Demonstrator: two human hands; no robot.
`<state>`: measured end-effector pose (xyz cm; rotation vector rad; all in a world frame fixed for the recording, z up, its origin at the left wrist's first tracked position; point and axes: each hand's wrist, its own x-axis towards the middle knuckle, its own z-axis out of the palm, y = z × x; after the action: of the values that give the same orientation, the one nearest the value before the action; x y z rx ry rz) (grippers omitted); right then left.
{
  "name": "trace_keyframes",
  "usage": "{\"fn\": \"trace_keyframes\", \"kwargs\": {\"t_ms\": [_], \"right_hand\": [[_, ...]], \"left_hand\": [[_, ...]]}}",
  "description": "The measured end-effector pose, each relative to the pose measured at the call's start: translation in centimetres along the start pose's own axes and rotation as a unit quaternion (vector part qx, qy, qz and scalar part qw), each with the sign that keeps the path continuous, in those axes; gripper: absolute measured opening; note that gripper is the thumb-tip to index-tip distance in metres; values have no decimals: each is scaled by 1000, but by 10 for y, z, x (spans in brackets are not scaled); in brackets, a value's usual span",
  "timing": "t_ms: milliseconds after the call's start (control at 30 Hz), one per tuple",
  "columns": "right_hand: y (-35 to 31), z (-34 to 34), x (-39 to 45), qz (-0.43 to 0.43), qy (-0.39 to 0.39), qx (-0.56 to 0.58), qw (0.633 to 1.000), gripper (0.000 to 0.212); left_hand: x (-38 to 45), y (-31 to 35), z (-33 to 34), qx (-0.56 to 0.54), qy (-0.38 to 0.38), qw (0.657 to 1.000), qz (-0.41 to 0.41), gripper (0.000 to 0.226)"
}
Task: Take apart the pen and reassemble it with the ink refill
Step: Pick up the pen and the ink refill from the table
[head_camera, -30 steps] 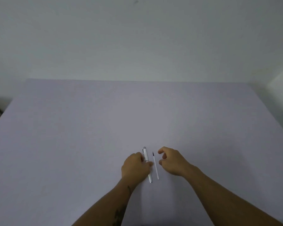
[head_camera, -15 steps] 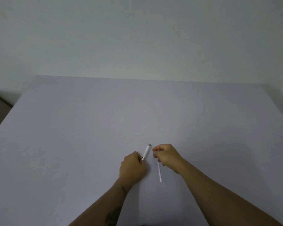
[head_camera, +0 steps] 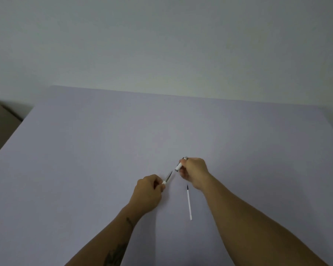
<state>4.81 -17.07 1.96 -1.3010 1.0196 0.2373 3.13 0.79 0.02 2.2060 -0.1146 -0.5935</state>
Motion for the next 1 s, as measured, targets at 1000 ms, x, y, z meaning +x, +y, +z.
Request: {"fn": "trace_keyframes", "kwargs": {"t_ms": [1000], "right_hand": [[13, -9, -44, -105, -56, -157, 980, 12]], "left_hand": [[-29, 5, -15, -105, 71, 991, -50, 14]]}}
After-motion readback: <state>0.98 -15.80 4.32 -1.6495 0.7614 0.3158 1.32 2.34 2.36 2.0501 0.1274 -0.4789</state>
